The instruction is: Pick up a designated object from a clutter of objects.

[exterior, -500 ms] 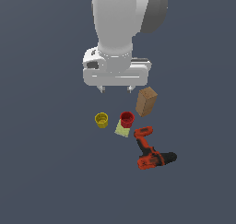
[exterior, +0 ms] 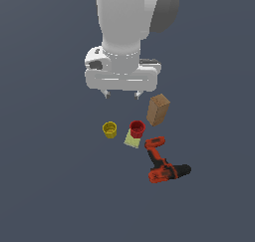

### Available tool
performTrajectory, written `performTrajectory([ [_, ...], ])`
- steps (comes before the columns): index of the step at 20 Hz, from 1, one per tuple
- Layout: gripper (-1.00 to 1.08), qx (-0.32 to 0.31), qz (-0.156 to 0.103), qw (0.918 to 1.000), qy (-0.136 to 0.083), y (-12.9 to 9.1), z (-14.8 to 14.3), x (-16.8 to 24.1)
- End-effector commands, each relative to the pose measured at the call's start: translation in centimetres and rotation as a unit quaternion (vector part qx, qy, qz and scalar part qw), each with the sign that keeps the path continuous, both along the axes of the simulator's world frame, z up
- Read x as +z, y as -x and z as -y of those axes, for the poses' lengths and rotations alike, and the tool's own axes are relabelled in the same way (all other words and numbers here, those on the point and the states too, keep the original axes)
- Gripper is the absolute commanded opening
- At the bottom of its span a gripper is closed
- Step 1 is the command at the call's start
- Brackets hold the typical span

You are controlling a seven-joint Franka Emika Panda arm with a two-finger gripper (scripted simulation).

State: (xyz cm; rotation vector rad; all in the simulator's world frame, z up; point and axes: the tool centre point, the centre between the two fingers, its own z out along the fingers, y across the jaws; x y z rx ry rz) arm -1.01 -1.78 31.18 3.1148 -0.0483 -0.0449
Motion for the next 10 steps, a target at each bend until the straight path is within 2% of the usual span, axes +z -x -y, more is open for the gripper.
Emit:
performTrajectory([
  [1,1.00,-0.001,0.003,1.0000,0.004,0.0,0.2,0.4],
  [10,1.00,-0.001,0.003,1.0000,0.001,-0.2,0.6,-1.0],
])
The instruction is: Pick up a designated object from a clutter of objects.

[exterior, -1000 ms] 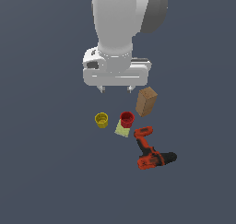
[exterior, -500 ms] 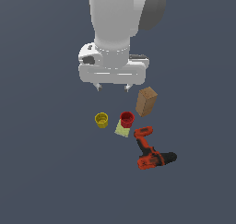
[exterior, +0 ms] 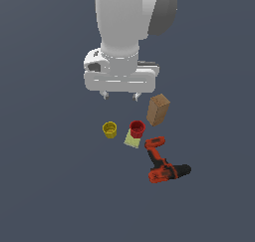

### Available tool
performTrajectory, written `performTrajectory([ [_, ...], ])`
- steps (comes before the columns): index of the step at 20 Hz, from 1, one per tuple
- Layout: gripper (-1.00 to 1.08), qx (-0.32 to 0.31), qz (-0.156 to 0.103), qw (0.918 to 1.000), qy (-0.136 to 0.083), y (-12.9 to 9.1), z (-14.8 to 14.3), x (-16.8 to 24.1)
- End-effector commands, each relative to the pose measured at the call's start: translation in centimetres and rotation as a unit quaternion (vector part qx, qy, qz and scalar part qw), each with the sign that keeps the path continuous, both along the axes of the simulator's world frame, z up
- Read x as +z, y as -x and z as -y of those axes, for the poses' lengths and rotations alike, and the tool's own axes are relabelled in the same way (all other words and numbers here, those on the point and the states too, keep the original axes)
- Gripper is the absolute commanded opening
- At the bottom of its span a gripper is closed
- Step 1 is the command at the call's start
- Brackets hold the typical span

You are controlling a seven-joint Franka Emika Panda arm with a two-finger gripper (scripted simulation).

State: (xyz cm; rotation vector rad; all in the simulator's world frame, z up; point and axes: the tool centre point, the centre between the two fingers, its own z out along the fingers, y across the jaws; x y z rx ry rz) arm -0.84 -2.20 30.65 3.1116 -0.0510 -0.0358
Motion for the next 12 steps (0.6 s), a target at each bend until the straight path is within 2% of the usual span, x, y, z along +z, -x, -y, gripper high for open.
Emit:
performTrajectory([
  [1,1.00,-0.001,0.000,1.0000,-0.001,-0.1,0.3,-0.9],
  [12,1.00,-0.006,0.004,0.9999,-0.010,-0.1,2.6,-8.7],
])
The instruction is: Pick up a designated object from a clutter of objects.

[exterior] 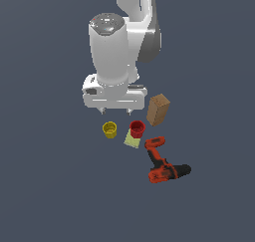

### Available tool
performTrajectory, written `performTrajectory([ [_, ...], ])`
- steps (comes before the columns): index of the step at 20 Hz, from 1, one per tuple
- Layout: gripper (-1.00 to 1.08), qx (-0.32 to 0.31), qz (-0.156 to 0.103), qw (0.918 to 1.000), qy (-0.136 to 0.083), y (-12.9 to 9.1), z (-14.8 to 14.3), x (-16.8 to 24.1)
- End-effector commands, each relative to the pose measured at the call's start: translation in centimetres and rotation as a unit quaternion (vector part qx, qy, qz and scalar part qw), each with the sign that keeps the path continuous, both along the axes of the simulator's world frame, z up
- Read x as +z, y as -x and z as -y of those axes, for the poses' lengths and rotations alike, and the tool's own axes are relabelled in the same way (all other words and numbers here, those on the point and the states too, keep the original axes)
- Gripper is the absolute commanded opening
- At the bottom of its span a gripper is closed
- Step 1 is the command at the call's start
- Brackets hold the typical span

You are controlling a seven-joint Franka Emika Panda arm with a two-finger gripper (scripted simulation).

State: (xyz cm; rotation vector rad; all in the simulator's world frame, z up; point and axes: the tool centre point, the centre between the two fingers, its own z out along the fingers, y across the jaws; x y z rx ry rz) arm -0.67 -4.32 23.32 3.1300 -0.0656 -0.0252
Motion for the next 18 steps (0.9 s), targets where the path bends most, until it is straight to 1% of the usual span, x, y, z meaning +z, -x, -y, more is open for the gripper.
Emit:
performTrajectory([
  [1,1.00,-0.002,0.001,1.0000,-0.002,0.2,0.7,-2.4],
  [9,1.00,-0.010,0.005,0.9999,-0.006,1.8,2.9,-9.2],
  [13,1.00,-0.014,0.007,0.9999,-0.006,2.6,3.7,-11.4],
  [18,1.00,-0.016,0.008,0.9998,-0.005,3.3,4.3,-13.1],
])
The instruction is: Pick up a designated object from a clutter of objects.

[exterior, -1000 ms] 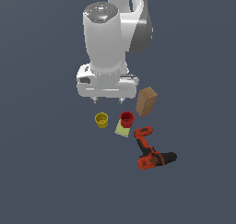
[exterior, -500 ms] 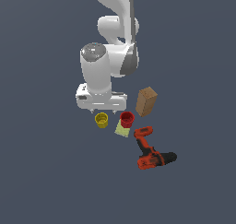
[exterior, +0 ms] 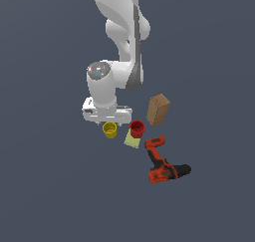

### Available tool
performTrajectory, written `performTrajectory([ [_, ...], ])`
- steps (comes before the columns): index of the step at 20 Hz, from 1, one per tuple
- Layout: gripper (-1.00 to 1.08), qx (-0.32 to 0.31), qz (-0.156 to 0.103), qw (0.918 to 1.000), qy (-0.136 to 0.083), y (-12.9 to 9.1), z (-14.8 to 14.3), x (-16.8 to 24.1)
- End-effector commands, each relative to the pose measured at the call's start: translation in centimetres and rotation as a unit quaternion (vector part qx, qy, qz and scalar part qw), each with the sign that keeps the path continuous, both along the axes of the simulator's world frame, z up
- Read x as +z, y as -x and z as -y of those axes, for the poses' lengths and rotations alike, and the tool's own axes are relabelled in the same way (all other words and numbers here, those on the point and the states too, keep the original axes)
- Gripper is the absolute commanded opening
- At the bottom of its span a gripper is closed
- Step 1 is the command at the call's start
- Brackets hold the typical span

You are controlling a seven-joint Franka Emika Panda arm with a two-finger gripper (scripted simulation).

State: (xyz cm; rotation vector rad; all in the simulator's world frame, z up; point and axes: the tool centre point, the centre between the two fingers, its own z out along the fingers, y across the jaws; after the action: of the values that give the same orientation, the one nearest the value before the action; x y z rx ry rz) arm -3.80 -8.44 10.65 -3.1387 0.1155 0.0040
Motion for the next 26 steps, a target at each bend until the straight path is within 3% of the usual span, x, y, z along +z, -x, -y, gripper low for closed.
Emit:
performTrajectory([
  [1,1.00,-0.001,0.001,1.0000,0.000,0.3,0.2,-0.6],
  [10,1.00,-0.001,0.001,1.0000,0.000,0.4,0.3,-1.4],
  [25,1.00,-0.002,0.001,1.0000,0.001,0.5,0.3,-6.0],
  [26,-1.00,-0.002,0.001,1.0000,0.001,0.5,0.3,-6.0],
])
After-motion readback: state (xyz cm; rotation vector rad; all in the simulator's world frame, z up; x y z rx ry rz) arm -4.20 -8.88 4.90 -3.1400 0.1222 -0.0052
